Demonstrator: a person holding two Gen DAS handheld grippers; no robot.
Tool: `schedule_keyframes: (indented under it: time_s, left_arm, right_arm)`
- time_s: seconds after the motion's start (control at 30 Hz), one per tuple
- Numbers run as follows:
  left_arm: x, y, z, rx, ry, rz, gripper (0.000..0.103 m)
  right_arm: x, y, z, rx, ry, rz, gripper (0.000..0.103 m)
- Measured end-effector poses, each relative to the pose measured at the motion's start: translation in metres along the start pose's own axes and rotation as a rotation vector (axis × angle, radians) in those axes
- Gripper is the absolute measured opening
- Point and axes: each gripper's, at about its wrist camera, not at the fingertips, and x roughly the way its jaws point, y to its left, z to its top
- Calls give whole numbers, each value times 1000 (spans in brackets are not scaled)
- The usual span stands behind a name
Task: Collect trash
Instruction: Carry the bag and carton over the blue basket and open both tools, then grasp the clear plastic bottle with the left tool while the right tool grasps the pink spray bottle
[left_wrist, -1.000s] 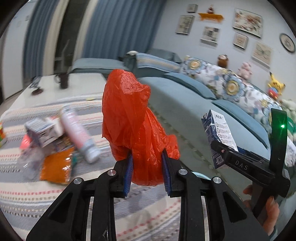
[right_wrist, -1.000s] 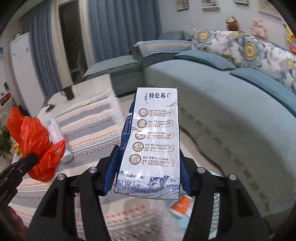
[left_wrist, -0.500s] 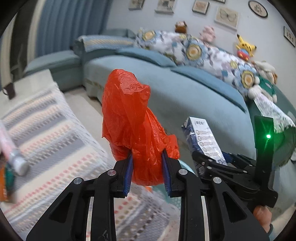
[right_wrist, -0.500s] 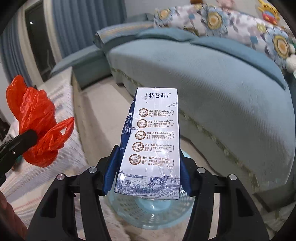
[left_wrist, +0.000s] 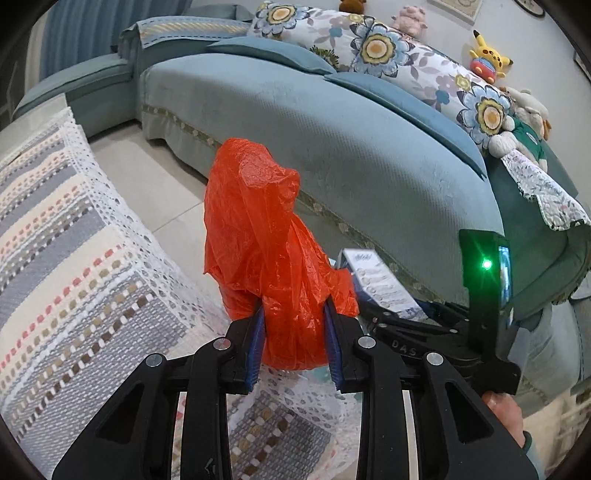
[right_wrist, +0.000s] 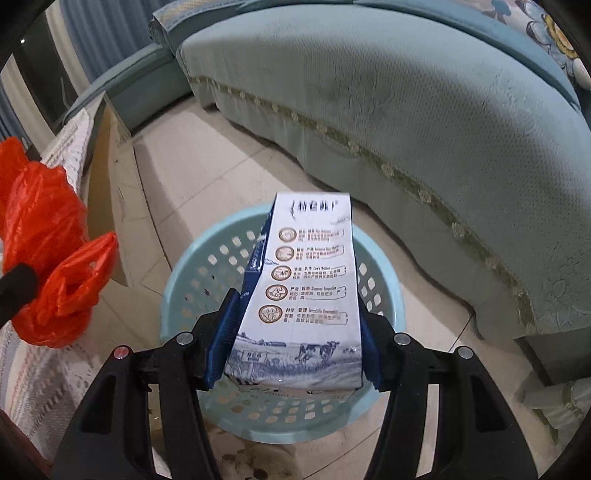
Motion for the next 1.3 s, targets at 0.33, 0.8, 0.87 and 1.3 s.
schedule_keyframes:
  time_s: [0.33, 0.8, 0.87, 1.3]
  left_arm:
    - [-4, 2, 0, -16, -6, -3, 54]
    - [-53, 12, 4, -28, -95, 25, 55]
    - [-72, 14, 7, -34, -131, 40, 54]
    - [-230, 115, -14, -257, -336, 347, 59]
  right_arm:
    - [3, -9, -4, 19, 19, -6, 59]
    - [-48, 26, 5, -76, -88, 59, 59]
    - [-65, 39, 7, -109, -132, 79, 59]
    - [-145, 190, 12, -356, -312, 312, 59]
